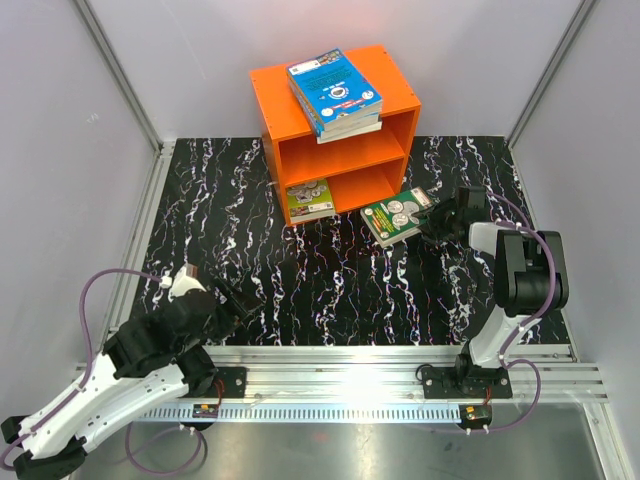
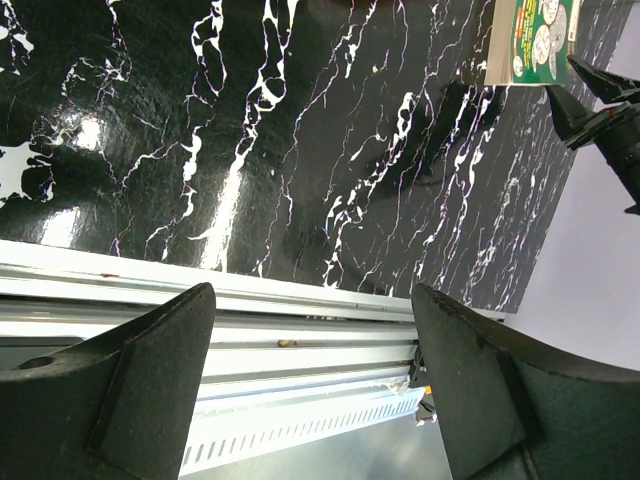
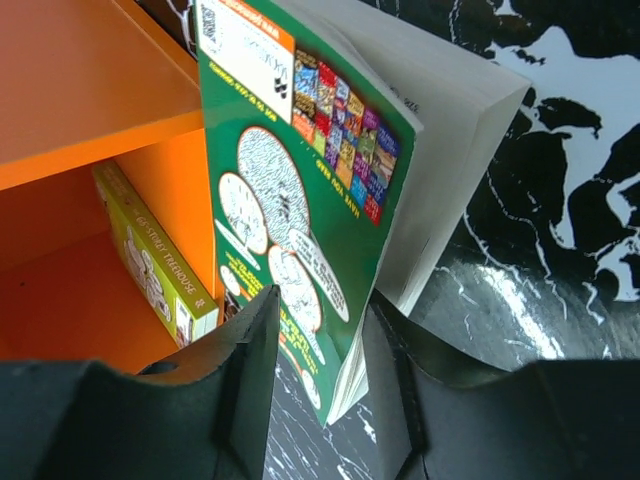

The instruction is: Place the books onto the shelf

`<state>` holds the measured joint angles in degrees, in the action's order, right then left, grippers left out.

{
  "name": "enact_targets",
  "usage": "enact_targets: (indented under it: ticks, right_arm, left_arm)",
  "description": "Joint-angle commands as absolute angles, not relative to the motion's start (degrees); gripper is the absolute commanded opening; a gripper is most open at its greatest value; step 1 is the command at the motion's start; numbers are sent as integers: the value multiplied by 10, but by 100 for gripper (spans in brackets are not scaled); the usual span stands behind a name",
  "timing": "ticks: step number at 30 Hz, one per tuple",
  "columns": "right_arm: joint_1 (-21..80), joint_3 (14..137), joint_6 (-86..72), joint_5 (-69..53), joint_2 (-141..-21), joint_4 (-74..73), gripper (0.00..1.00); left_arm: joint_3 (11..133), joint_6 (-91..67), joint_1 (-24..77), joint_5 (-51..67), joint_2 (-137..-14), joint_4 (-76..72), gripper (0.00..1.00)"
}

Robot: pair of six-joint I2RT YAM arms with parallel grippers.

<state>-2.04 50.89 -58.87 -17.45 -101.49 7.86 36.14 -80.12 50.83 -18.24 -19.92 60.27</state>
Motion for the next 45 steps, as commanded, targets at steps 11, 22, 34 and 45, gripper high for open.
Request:
enact_targets:
  ticks: [11,22,34,45]
  right_arm:
    - [-7,546,-599,-140,-1060,108,36]
    - [25,565,-584,-149,-1057,93,0]
    - [35,454,-542,-185,-827,-15,0]
    - [63,402,-561,-212,-598,-158,0]
  left_arm:
    - [368,-790,508,-170,-192,603,82]
    - [368,-789,508,-162,-174,611,81]
    - [303,-766,509,-127,-153,500,83]
    - [176,-783,508,-62,-221,193,88]
